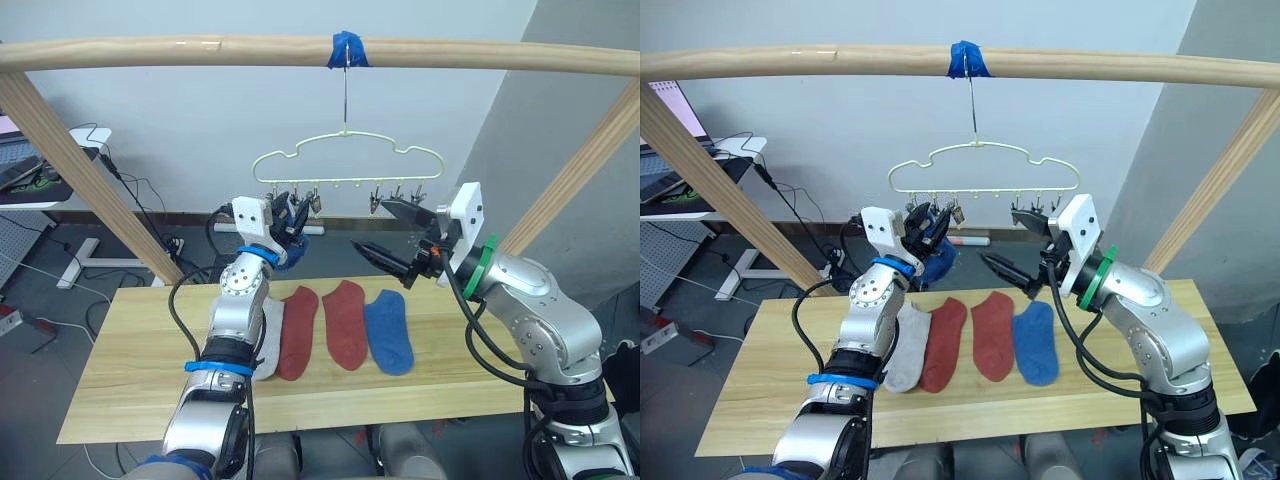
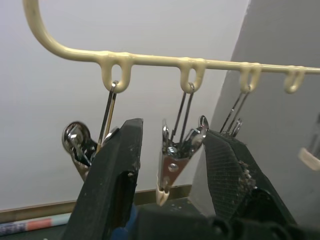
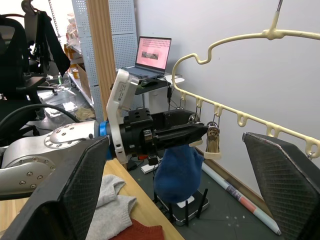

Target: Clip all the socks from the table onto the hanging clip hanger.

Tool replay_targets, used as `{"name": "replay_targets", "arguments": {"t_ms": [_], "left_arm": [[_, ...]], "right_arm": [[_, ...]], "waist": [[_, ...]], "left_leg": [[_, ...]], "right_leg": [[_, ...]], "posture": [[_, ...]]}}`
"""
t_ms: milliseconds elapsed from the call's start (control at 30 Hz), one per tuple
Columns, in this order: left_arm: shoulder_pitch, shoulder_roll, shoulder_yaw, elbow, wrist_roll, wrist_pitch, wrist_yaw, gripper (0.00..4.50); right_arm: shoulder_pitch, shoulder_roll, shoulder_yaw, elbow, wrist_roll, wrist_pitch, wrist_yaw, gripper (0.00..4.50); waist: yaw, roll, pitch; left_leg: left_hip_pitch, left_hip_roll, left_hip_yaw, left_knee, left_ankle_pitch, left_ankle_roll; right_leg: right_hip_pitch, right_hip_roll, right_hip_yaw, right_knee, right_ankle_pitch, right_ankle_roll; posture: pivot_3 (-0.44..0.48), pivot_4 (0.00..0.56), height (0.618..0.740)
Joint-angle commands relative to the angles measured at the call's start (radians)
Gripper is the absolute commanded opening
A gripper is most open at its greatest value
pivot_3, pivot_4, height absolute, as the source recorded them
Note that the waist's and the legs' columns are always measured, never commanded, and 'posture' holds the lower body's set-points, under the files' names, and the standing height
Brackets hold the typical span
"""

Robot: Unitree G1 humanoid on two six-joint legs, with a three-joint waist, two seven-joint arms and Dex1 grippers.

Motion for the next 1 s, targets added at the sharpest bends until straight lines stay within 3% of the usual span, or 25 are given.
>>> {"name": "replay_targets", "arguments": {"t_ms": [33, 1000], "left_arm": [[0.000, 0.008, 0.012, -0.052, -0.022, 0.005, -0.023, 2.15], [-0.058, 0.021, 0.010, 0.031, 0.027, -0.047, -0.004, 2.15]], "right_arm": [[-0.010, -0.006, -0.022, -0.039, 0.017, -0.014, -0.003, 4.50], [-0.023, -0.007, -0.020, -0.030, 0.016, -0.016, -0.003, 4.50]], "waist": [[0.000, 0.000, 0.000], [-0.002, 0.000, 0.000]], "left_leg": [[0.000, 0.000, 0.000, 0.000, 0.000, 0.000], [0.000, 0.000, 0.000, 0.001, 0.000, 0.000]], "right_leg": [[0.000, 0.000, 0.000, 0.000, 0.000, 0.000], [0.000, 0.000, 0.000, 0.001, 0.000, 0.000]], "posture": [[-0.222, 0.147, 0.740], [-0.227, 0.148, 0.740]]}}
